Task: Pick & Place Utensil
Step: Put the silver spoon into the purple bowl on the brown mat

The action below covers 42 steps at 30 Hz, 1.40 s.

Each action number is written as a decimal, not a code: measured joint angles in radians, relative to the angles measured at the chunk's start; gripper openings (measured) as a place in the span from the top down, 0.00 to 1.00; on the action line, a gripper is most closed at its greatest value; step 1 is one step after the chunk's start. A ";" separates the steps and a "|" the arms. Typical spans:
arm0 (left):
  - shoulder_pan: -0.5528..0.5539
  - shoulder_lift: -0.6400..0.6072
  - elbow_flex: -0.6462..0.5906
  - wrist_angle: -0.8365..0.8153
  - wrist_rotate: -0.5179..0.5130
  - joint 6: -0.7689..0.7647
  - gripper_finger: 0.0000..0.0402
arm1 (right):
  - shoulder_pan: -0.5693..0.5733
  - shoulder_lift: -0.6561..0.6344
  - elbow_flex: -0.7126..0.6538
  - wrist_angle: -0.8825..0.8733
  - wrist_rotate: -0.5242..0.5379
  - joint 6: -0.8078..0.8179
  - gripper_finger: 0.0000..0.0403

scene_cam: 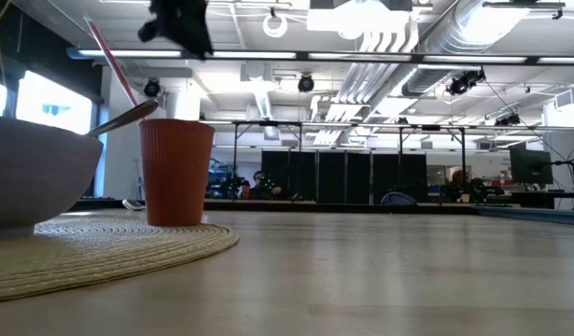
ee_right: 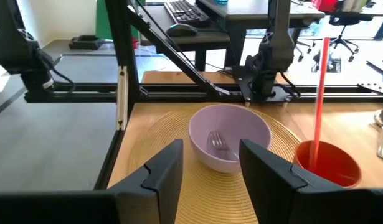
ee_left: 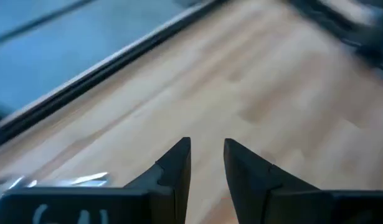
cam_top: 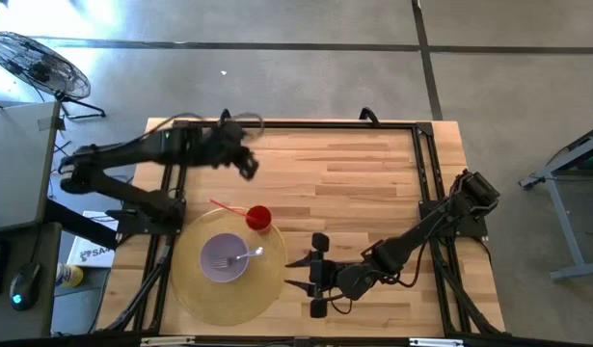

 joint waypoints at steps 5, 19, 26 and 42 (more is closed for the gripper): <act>0.237 0.000 -0.067 -0.032 0.074 -0.043 0.77 | 0.000 0.000 0.000 0.000 -0.038 0.015 0.62; 0.561 0.037 -0.417 0.175 0.064 -0.124 0.77 | 0.000 0.000 0.000 0.000 -0.043 0.021 0.62; 0.603 0.085 -0.539 0.392 0.107 -0.189 0.77 | -0.004 0.000 0.000 0.000 -0.041 0.024 0.62; 0.598 0.245 -0.562 0.504 0.040 -0.417 0.40 | -0.003 0.000 0.000 -0.002 -0.041 0.026 0.62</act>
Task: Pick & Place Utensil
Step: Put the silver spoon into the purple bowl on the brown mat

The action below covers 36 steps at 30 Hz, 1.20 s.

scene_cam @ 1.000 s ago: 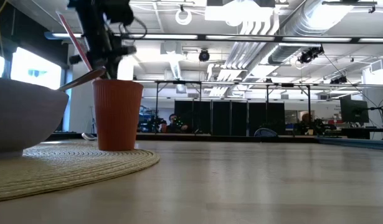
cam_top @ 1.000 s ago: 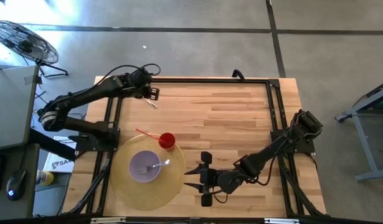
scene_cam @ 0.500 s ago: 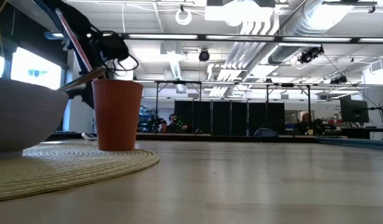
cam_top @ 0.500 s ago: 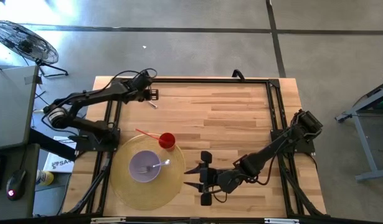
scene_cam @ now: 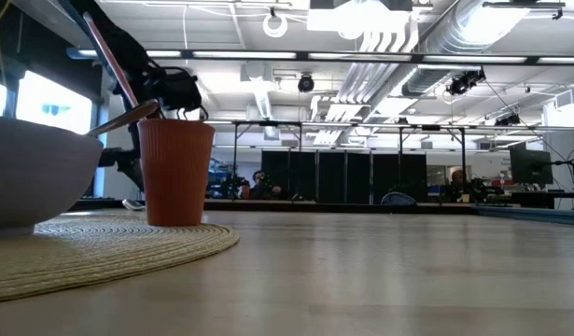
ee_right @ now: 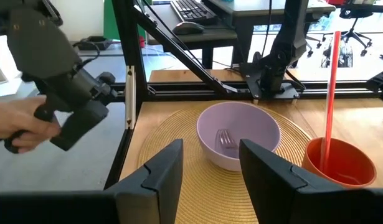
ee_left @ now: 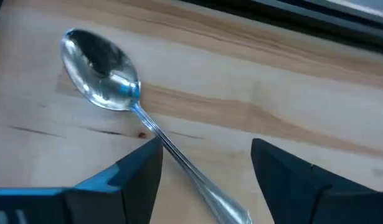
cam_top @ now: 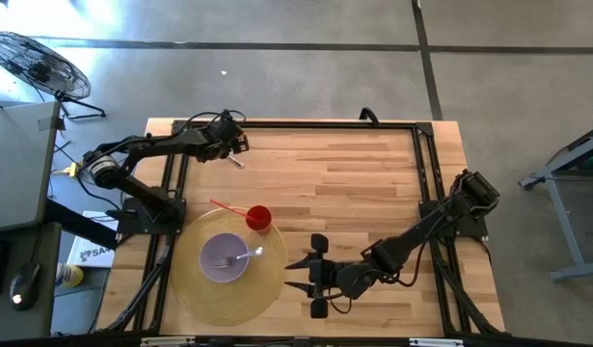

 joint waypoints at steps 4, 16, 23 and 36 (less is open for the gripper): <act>-0.017 0.054 0.000 0.008 -0.078 -0.097 0.41 | 0.000 0.000 0.000 0.001 0.002 0.000 0.62; -0.051 0.205 0.000 0.031 -0.227 -0.283 0.52 | 0.000 0.000 0.000 0.001 -0.002 0.005 0.62; -0.072 0.245 0.002 0.029 -0.309 -0.356 0.60 | 0.000 0.000 0.000 -0.002 -0.002 0.018 0.62; -0.132 0.299 0.001 0.035 -0.414 -0.527 0.79 | 0.000 0.000 0.000 -0.005 -0.002 0.019 0.63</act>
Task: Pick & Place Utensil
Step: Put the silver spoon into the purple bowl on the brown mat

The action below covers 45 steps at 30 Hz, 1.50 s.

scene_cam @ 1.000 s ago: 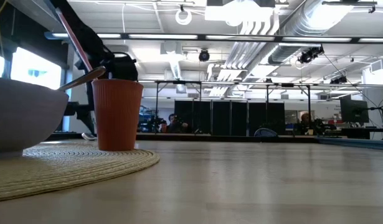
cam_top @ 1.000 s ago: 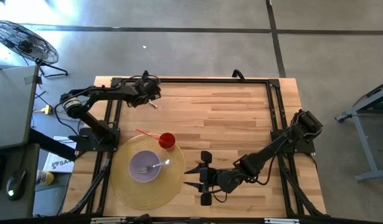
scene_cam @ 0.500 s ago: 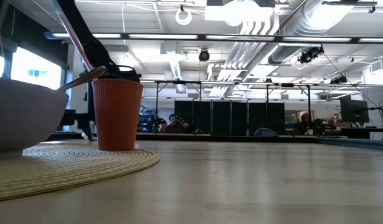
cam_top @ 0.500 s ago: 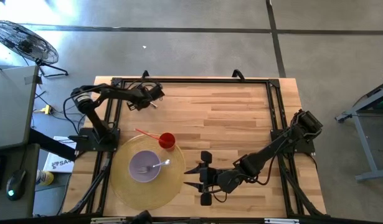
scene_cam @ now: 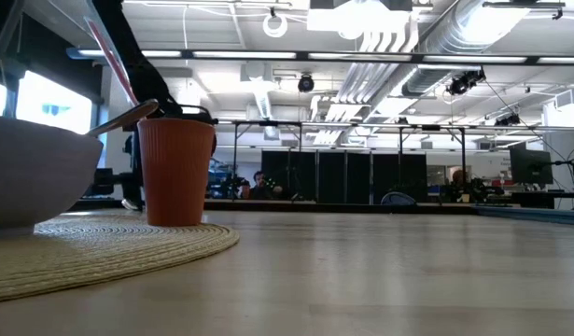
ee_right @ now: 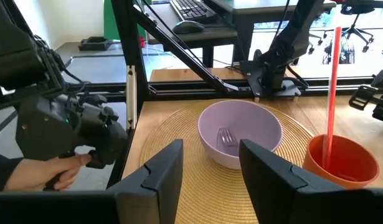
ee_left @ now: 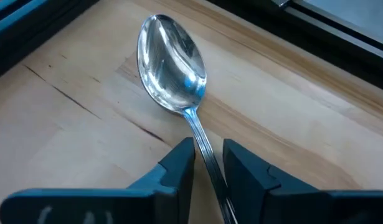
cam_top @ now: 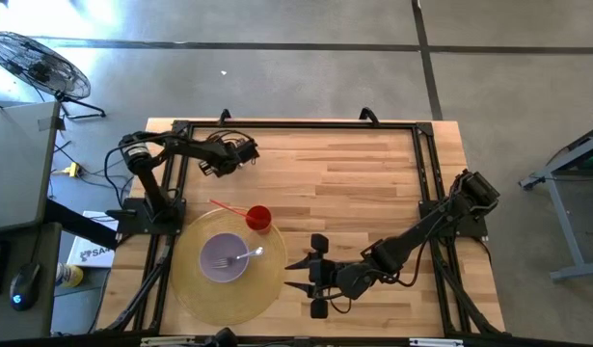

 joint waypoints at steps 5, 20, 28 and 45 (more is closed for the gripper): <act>-0.011 0.027 0.002 0.001 -0.029 -0.015 0.80 | 0.001 0.000 0.000 0.000 0.000 0.000 0.62; -0.011 0.007 0.001 -0.062 0.018 0.002 0.95 | 0.001 0.000 0.000 -0.016 -0.001 0.035 0.62; -0.046 -0.030 -0.005 -0.117 0.013 0.094 0.89 | 0.001 0.000 0.000 -0.017 -0.004 0.059 0.62; -0.087 -0.037 -0.145 0.121 -0.069 0.082 0.81 | 0.001 0.000 0.000 -0.021 -0.004 0.059 0.62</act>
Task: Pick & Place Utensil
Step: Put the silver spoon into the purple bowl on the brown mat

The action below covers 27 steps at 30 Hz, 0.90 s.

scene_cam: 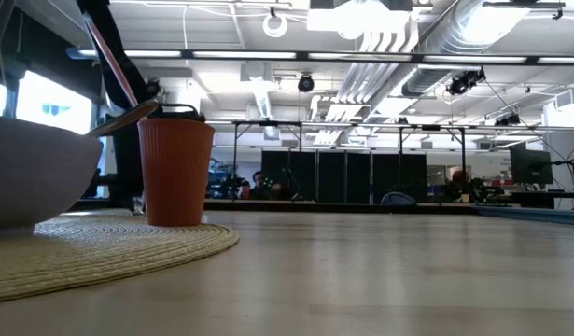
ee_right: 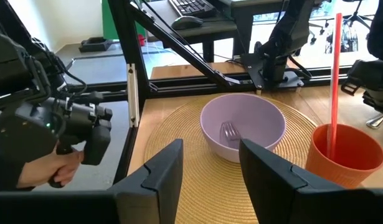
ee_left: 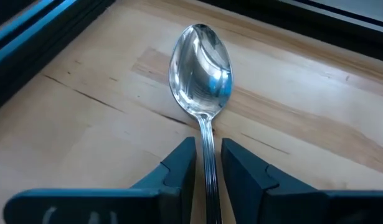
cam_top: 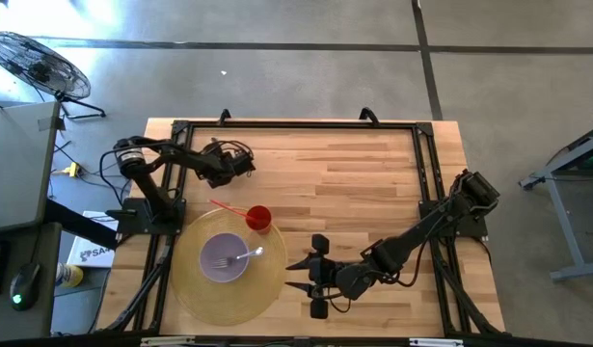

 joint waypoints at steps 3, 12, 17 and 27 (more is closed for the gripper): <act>-0.016 0.003 -0.001 0.002 -0.036 -0.002 0.81 | 0.000 0.000 0.000 0.000 0.000 -0.001 0.62; -0.027 0.004 -0.002 0.005 -0.053 0.000 0.97 | 0.000 0.000 0.000 -0.002 0.001 -0.001 0.62; -0.026 -0.005 -0.002 0.000 -0.035 0.042 0.94 | 0.000 0.000 0.000 -0.002 -0.016 0.000 0.62; -0.017 -0.199 -0.003 0.001 -0.001 0.234 0.97 | 0.000 0.000 0.000 -0.002 -0.019 0.001 0.62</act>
